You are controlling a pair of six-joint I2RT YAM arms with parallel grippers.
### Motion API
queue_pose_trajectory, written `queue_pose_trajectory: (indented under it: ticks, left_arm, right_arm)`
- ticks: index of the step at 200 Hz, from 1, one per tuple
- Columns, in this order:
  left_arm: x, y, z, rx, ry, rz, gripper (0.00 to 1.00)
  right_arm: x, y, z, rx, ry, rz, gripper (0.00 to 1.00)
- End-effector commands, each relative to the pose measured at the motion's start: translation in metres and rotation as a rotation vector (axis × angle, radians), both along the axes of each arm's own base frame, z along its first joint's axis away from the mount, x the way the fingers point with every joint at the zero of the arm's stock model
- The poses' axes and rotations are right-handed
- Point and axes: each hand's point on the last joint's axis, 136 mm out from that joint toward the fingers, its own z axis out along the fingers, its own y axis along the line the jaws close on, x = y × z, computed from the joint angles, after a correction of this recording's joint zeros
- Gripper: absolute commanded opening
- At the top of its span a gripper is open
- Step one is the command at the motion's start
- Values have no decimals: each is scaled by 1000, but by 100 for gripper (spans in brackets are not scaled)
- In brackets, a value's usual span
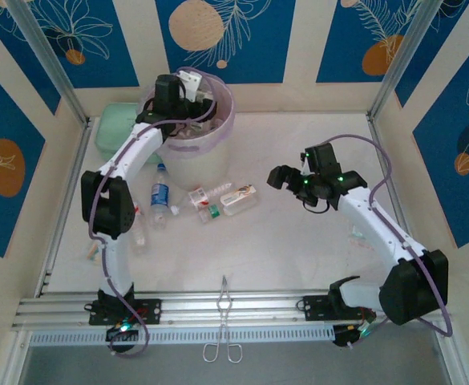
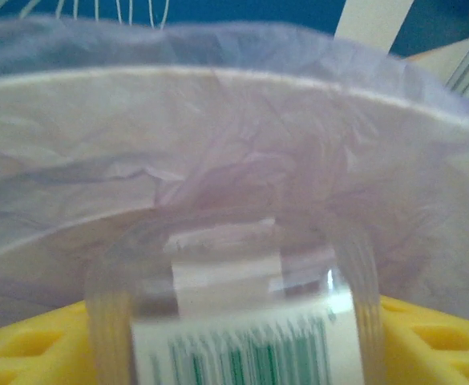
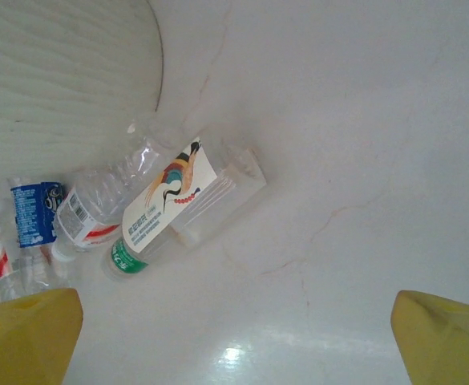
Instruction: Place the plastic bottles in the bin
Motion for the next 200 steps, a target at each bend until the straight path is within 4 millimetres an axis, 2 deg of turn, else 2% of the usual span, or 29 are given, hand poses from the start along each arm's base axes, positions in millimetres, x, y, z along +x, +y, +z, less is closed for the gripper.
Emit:
queue_pose_trajectory:
  ticks: [1,31,62,90,103,131,160,180,200]
  left_arm:
    - [-13,1,-21,23,111,-29,79]
    - [-22,0,22,-2,52,-48,91]
    - [-36,8,69,-4,-25,-45,100]
    - [-58,16,115,5,-105,-57,100]
    - [-69,20,130,19,-129,-60,100]
    - [-96,36,142,79,-127,-40,100]
    - [-139,49,145,92,-96,-43,100]
    - [-175,55,141,66,-62,-58,100]
    - [-210,58,126,10,6,-77,100]
  right_arm:
    - [-9,20,-8,107,84,-35,99]
    - [-6,39,-26,230,156,-144,99]
    - [5,53,-44,361,188,-285,90]
    - [14,61,-50,334,185,-307,90]
    - [19,64,-56,319,190,-311,93]
    - [29,75,-75,290,231,-308,99]
    - [41,87,-88,267,239,-293,99]
    - [51,93,-94,276,240,-286,99]
    - [59,99,-99,273,243,-282,100]
